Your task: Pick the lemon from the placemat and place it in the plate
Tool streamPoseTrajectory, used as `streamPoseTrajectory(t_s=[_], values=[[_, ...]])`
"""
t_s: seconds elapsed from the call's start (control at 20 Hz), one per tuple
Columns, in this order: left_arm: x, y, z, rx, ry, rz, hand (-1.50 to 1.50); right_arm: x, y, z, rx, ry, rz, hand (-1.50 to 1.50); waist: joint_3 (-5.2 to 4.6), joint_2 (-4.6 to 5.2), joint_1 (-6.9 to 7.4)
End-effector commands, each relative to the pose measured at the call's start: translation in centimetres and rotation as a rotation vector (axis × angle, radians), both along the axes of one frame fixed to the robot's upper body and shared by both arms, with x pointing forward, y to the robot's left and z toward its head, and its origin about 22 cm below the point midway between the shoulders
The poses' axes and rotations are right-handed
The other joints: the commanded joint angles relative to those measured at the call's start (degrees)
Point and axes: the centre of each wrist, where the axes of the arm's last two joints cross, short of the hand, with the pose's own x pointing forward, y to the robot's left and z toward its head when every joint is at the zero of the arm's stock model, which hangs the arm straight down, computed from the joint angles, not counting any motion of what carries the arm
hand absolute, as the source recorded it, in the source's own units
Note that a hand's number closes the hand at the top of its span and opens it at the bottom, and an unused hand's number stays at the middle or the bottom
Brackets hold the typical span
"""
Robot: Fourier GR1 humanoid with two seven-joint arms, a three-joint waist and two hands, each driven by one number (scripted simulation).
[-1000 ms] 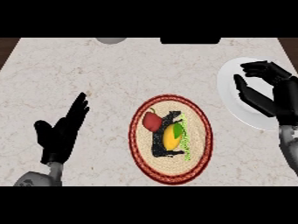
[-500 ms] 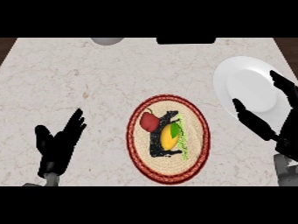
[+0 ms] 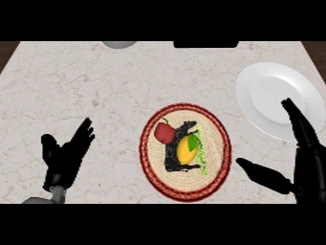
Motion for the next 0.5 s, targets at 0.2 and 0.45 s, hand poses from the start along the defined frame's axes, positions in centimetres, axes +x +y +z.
streamPoseTrajectory(t_s=[0.2,0.45], values=[[1.2,-1.3,0.8,-0.006,-0.015,-0.012,0.00,-0.7,5.0,4.1,-0.191,0.326,0.006,-1.50,0.03,0.16,1.15],[-0.3,0.1,-0.5,-0.022,0.019,-0.020,0.00,0.3,9.1,4.2,-0.248,0.462,-0.029,-1.50,0.18,0.24,1.38]])
